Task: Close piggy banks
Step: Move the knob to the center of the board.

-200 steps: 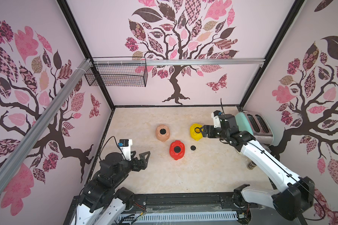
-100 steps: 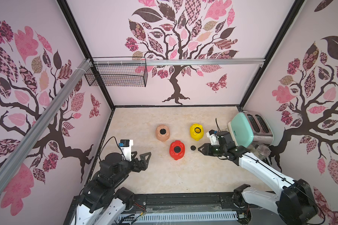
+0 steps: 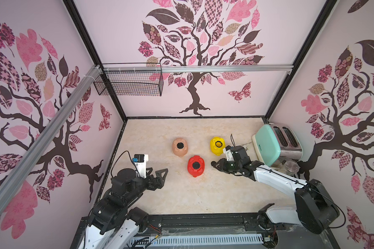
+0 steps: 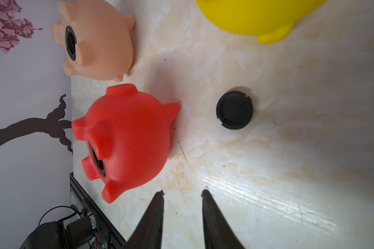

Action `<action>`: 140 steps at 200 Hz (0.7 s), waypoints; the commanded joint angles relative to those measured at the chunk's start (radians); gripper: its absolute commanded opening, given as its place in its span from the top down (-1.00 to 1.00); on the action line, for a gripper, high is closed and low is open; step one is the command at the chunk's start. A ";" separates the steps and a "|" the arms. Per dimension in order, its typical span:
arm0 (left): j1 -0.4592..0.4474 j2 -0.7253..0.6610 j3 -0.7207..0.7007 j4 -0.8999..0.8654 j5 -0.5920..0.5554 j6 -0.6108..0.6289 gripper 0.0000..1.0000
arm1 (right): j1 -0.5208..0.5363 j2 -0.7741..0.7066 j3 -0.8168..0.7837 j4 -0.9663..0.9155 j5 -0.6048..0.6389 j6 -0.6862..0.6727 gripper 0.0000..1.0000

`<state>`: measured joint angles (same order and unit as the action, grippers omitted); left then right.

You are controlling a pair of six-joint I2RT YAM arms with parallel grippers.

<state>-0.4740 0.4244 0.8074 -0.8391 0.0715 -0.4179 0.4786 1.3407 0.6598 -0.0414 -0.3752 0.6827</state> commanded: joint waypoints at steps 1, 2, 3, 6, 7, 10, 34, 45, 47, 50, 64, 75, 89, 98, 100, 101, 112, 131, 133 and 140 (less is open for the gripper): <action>-0.005 0.002 -0.005 0.022 -0.010 0.007 -0.84 | 0.003 0.036 0.003 0.045 0.024 0.039 0.33; -0.005 0.002 -0.005 0.022 -0.010 0.007 -0.84 | 0.003 0.037 0.003 0.047 0.025 0.039 0.33; -0.005 0.003 -0.005 0.022 -0.010 0.007 -0.84 | 0.003 0.039 0.004 0.048 0.026 0.040 0.33; -0.005 0.005 -0.006 0.023 -0.010 0.007 -0.84 | 0.003 0.045 0.004 0.051 0.028 0.043 0.33; -0.005 0.006 -0.006 0.022 -0.010 0.007 -0.84 | 0.004 0.047 0.004 0.052 0.028 0.044 0.33; -0.005 0.007 -0.005 0.024 -0.010 0.007 -0.84 | 0.003 0.050 0.004 0.058 0.028 0.046 0.33; -0.005 0.023 -0.002 0.019 -0.004 0.011 -0.84 | 0.003 0.091 0.002 0.105 0.025 0.082 0.29; -0.005 0.023 -0.002 0.018 -0.004 0.011 -0.84 | 0.003 0.108 0.004 0.114 0.036 0.093 0.27; -0.005 0.023 -0.002 0.019 -0.004 0.011 -0.84 | 0.003 0.111 0.006 0.115 0.038 0.095 0.27; -0.005 0.024 -0.001 0.019 -0.005 0.011 -0.84 | 0.003 0.114 0.006 0.117 0.042 0.096 0.27; -0.005 0.018 -0.002 0.018 -0.010 0.010 -0.84 | 0.004 0.125 0.010 0.103 0.076 0.101 0.23; -0.005 0.016 -0.002 0.018 -0.016 0.010 -0.84 | 0.003 0.129 0.012 0.095 0.100 0.102 0.21; -0.005 0.014 -0.001 0.018 -0.018 0.008 -0.84 | 0.003 0.136 0.009 0.106 0.100 0.115 0.20; -0.005 0.014 -0.002 0.018 -0.018 0.008 -0.84 | 0.003 0.147 0.006 0.119 0.089 0.125 0.20; -0.005 0.014 -0.002 0.017 -0.018 0.008 -0.84 | 0.003 0.149 0.006 0.121 0.088 0.127 0.20; -0.005 0.014 -0.002 0.017 -0.018 0.008 -0.84 | 0.003 0.150 0.007 0.121 0.087 0.126 0.20; -0.005 0.012 -0.002 0.018 -0.018 0.008 -0.84 | 0.003 0.160 0.013 0.121 0.088 0.130 0.20; -0.005 0.010 -0.001 0.019 -0.018 0.008 -0.84 | 0.003 0.173 0.015 0.139 0.092 0.146 0.20; -0.005 0.011 -0.001 0.018 -0.018 0.008 -0.84 | 0.003 0.174 0.017 0.141 0.092 0.148 0.20; -0.005 0.010 -0.002 0.017 -0.016 0.008 -0.84 | 0.003 0.181 0.020 0.145 0.090 0.153 0.20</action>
<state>-0.4740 0.4458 0.8074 -0.8394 0.0643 -0.4179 0.4786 1.5047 0.6601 0.0803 -0.3000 0.8062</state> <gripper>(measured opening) 0.921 0.400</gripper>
